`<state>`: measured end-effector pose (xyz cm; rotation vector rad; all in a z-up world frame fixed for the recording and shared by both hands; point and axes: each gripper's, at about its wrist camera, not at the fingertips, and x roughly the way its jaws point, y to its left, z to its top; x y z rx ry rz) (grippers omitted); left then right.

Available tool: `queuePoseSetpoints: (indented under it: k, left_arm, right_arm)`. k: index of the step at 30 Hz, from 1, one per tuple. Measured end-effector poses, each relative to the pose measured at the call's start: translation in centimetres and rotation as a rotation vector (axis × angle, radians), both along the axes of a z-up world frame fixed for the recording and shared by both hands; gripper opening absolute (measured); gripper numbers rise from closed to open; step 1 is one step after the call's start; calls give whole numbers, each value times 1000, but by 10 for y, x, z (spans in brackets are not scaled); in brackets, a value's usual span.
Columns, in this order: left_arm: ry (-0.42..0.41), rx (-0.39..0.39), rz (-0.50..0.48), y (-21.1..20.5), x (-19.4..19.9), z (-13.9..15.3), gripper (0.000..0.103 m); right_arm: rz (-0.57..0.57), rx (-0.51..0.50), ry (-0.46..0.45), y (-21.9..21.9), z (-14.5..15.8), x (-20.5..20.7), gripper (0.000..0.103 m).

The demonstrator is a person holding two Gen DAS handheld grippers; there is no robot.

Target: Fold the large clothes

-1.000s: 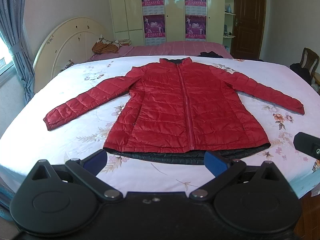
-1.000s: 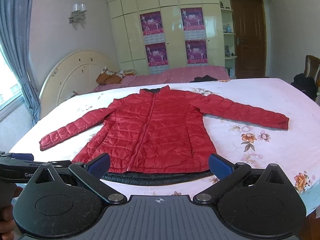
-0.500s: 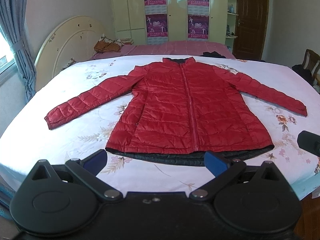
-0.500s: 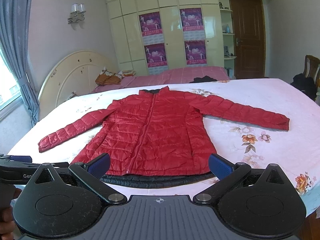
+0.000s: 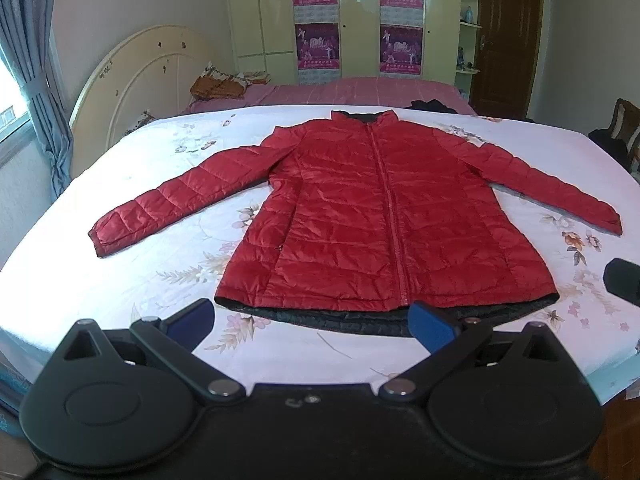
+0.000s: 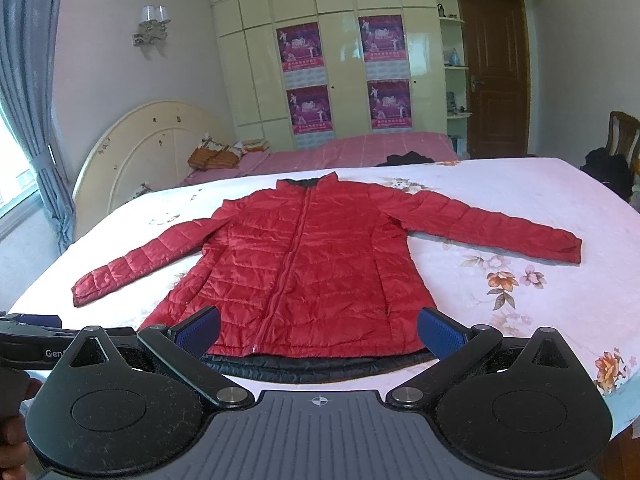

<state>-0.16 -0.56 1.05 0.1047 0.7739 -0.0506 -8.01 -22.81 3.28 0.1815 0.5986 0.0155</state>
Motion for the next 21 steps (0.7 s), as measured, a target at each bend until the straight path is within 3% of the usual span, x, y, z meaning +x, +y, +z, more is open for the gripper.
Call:
queuePoseSetpoints:
  k: [11, 21]
  left_arm:
    - [19, 11, 13, 6, 39, -13, 103]
    - [48, 14, 22, 17, 100, -36, 103]
  right_arm:
    - [-47, -8, 6, -5, -12, 32, 103]
    - [-107, -26, 39, -14, -38, 90, 103]
